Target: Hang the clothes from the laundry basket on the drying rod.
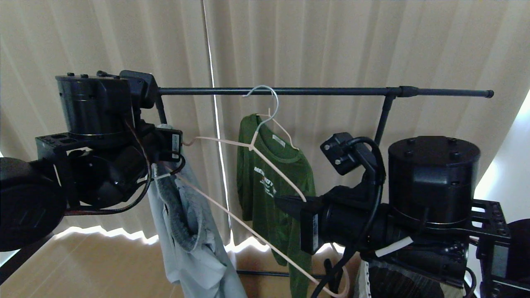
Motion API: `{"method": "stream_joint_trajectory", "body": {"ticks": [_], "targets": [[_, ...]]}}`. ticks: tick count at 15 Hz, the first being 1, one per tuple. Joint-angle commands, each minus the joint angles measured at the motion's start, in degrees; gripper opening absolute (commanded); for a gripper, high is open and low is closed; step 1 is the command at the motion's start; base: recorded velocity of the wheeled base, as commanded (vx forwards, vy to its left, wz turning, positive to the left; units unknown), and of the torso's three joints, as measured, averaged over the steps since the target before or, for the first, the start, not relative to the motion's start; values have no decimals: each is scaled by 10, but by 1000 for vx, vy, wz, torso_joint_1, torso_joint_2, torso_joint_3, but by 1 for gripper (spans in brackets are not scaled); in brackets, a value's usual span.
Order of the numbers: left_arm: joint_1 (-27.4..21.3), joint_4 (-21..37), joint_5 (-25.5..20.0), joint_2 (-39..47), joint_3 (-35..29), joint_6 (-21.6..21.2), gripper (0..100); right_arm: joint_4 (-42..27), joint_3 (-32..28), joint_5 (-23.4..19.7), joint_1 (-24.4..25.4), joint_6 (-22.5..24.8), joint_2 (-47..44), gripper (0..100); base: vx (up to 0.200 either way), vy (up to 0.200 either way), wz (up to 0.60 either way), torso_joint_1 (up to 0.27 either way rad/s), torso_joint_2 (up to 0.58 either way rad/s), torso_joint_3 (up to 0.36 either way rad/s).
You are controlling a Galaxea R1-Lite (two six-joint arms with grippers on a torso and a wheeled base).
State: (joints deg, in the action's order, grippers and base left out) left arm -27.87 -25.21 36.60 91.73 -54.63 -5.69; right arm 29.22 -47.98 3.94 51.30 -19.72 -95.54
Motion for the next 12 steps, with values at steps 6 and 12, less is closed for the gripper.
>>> {"method": "stream_joint_trajectory", "body": {"ticks": [6, 12], "targets": [[4, 30, 10, -30, 0, -33, 0, -9, -25, 56, 2, 0, -51, 0, 0, 0, 0, 0, 0, 0], [-54, 97, 10, -83, 1, -22, 0, -4, -81, 73, 1, -22, -101, 0, 0, 0, 0, 0, 0, 0]]}}
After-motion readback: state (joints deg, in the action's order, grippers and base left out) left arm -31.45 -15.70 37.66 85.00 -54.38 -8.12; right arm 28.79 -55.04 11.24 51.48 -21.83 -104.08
